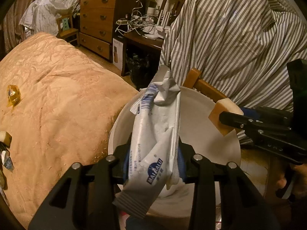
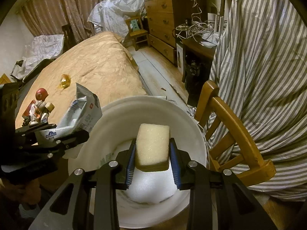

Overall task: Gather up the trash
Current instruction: 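Carry both items to the white bucket and open both tools to drop them, then move both open tools back over the trash on the bed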

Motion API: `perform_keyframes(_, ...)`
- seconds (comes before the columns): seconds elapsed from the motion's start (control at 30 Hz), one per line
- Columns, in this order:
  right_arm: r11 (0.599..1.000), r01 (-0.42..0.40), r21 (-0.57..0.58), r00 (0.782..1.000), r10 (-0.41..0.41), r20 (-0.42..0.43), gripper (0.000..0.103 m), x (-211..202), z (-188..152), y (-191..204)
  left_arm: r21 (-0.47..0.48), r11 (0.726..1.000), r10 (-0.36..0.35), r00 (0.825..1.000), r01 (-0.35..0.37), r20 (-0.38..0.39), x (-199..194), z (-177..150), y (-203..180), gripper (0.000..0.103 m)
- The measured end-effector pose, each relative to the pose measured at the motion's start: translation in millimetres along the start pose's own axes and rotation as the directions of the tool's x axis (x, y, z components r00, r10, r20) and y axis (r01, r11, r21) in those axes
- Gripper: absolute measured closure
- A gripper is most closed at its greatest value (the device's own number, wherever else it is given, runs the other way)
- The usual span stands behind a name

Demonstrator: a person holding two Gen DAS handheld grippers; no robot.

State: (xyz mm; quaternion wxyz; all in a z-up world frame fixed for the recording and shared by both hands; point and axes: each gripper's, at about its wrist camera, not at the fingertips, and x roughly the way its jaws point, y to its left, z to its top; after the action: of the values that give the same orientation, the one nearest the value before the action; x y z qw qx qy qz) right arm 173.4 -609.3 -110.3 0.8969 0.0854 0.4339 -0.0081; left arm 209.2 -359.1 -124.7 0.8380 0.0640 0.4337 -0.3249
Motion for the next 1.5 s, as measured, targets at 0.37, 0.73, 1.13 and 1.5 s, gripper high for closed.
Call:
perform_keyframes(0.37,0.999,-0.014,0.036,0.999,0.012,0.042,0.051,-10,1,-5,-0.012,0.999,0.038,0.999,-0.037,0.035,-6,2,8,0.031)
perform_keyframes(0.73,0.99,-0.129,-0.059,0.973,0.138,0.186,0.043,-44,4,68,-0.09,0.991,0.106,0.991,-0.098,0.087,-48,-28,70,0.029)
perform_keyframes(1.13,0.908,-0.353,-0.226,0.917,0.383,0.106,0.038,-3,4,233,-0.377,0.878,0.339,0.939,-0.297,0.052,-127,-127,272,0.029)
perform_keyframes(1.5,0.728,-0.659,-0.188,0.751,0.627,-0.208,0.063,108,-16,416,-0.526,0.777,0.437,0.898,-0.346,0.054,-190,-197,360,0.029)
